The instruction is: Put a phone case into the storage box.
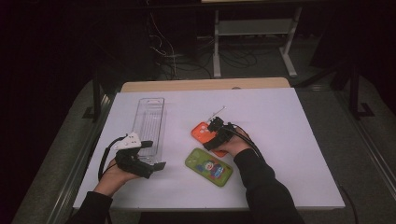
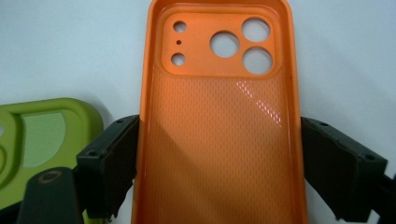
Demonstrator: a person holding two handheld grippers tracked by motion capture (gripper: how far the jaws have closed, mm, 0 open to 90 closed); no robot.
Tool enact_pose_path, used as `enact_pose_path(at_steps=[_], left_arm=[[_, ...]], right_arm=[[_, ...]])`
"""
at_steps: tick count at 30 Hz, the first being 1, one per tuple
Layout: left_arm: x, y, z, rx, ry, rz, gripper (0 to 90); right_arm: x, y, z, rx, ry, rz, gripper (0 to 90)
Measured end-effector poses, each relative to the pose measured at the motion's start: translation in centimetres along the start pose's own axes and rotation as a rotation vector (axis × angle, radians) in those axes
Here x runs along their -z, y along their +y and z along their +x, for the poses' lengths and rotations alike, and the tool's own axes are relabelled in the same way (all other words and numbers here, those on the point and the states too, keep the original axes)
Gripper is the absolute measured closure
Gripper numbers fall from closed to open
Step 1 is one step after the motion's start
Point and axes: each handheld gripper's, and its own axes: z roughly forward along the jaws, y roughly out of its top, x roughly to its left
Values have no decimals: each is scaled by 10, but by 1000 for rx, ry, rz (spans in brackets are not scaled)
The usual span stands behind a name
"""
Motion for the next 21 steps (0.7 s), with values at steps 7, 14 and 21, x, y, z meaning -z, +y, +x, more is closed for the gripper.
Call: enact_pose_path(at_steps=[7,14,21], left_arm=[[0,0,0,0,0,-2,0],[0,0,0,11,2,-2,0],[0,2,0,14,4,4,0]], right_arm=[[27,4,-12,-13,2,-38,151],[61,-8,-32,-39,12,-35,150],[78,-29,-39,-49,14,-42,150]])
